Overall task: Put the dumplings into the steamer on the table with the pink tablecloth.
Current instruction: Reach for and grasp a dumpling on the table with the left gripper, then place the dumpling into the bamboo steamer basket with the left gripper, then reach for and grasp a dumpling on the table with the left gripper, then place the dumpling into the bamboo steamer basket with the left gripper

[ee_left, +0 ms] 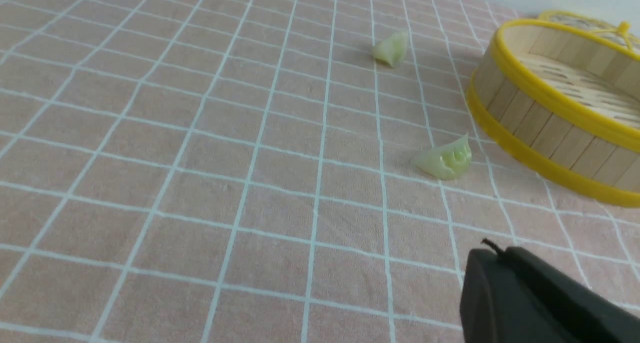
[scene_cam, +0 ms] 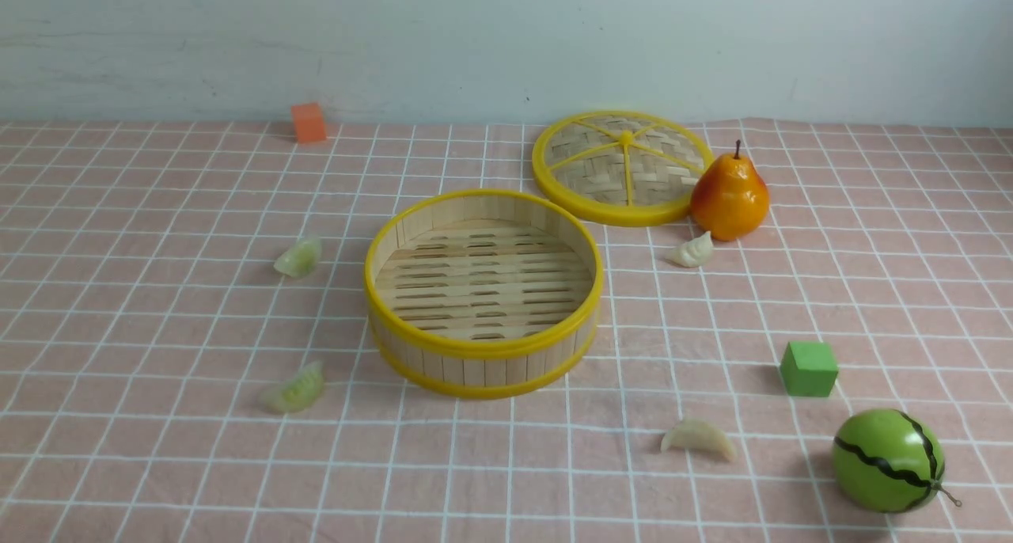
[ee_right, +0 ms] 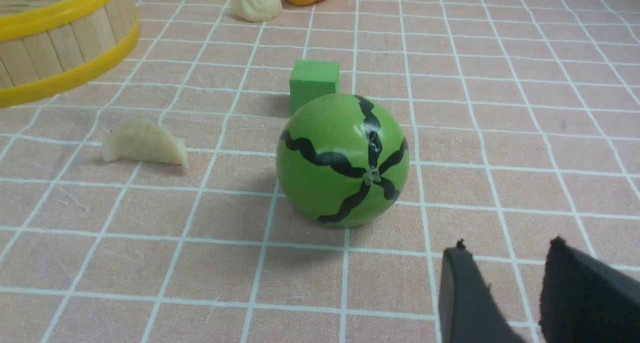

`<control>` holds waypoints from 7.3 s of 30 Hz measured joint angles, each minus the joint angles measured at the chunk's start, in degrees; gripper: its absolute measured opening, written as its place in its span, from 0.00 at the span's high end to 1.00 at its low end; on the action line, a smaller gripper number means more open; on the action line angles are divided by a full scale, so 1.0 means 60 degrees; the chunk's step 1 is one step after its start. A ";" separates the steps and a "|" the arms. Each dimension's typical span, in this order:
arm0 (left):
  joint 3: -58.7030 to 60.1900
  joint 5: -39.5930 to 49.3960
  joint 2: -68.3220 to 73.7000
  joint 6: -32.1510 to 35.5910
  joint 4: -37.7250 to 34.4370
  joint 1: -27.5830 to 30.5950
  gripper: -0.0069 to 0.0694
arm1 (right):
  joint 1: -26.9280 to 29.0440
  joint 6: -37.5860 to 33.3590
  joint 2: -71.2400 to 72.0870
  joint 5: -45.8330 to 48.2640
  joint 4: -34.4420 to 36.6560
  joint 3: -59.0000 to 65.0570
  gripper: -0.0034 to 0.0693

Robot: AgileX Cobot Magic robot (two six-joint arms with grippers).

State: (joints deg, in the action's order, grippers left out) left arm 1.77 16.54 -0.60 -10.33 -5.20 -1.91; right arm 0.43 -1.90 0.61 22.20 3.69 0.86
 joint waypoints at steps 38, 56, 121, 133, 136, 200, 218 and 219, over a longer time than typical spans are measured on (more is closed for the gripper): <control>-0.6253 -0.1856 0.5958 -0.2432 0.0225 0.0000 0.93 | 0.0000 0.4113 -0.4814 -0.4853 -0.3108 -0.3725 0.96; -1.4493 0.5789 1.6328 0.0718 -0.0769 -0.0869 0.93 | -0.2877 0.0135 -1.0180 0.2981 -0.0833 -0.6370 0.96; -2.3467 0.9124 2.3754 0.0423 0.2179 -0.0998 0.39 | -0.2888 -0.1965 -1.0906 0.1640 0.1222 -0.6396 0.94; -2.3467 0.8931 2.4487 0.0282 0.1813 -0.0866 0.60 | -0.2888 -0.1965 -1.0906 0.1573 0.1231 -0.6396 0.93; -2.3467 0.8896 2.4470 0.0282 0.1813 -0.0866 0.59 | -0.2888 -0.1965 -1.0906 0.1563 0.1231 -0.6396 0.93; -1.3261 0.5591 1.8357 0.0974 0.2304 -0.2968 0.35 | -0.2888 -0.2180 -1.0906 0.1825 0.2542 -0.6396 0.89; -1.4326 0.6285 1.8220 -0.0619 0.1849 -0.2973 0.64 | -0.2888 -0.2204 -1.0906 0.1862 0.2542 -0.6396 0.87; -1.4918 0.6271 1.7917 -0.0525 0.1054 -0.2965 0.64 | -0.2888 -0.2223 -1.0906 0.1764 0.2542 -0.6396 0.87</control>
State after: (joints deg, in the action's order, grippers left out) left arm -87.73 54.17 106.90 -13.48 1.12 -19.70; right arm -16.90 -15.23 -64.83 32.79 18.94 -37.52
